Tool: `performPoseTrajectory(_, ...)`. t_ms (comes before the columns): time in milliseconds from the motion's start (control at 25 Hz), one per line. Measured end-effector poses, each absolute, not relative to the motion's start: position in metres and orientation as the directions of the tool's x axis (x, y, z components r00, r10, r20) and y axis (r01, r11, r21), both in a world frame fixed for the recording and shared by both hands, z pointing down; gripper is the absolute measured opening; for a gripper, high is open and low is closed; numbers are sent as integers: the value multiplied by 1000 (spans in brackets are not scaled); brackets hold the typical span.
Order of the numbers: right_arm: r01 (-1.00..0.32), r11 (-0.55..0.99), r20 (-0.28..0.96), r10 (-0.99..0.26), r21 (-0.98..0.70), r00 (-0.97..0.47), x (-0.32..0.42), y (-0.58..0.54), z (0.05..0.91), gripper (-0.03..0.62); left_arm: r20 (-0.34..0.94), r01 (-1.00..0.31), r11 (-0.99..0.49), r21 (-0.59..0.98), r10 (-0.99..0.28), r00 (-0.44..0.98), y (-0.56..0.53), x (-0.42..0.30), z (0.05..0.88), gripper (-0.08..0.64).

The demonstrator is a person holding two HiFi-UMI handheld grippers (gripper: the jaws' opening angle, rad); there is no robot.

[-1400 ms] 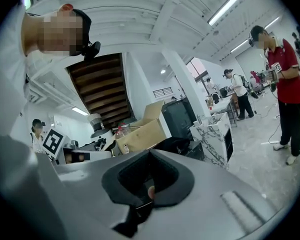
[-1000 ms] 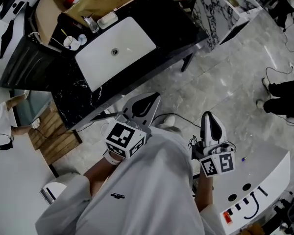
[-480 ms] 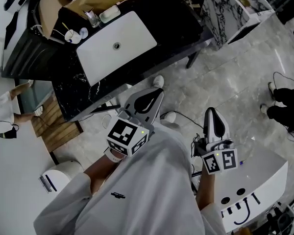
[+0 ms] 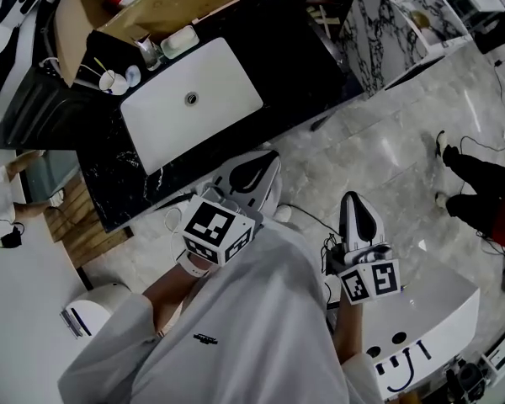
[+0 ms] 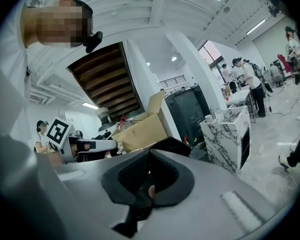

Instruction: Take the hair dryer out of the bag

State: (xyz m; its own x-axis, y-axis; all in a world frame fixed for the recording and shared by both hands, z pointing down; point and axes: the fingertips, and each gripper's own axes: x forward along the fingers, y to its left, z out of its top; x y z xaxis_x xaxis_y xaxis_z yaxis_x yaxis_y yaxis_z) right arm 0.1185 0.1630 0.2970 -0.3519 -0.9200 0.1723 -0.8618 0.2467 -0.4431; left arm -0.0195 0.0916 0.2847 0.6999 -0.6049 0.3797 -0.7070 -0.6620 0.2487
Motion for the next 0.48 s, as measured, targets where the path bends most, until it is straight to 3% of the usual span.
performPoseTrajectory(480,-877,238,218,-911,-417,-350,124,32,306,11,400,-687,-662,299,-567,720,-31,-17,307,8)
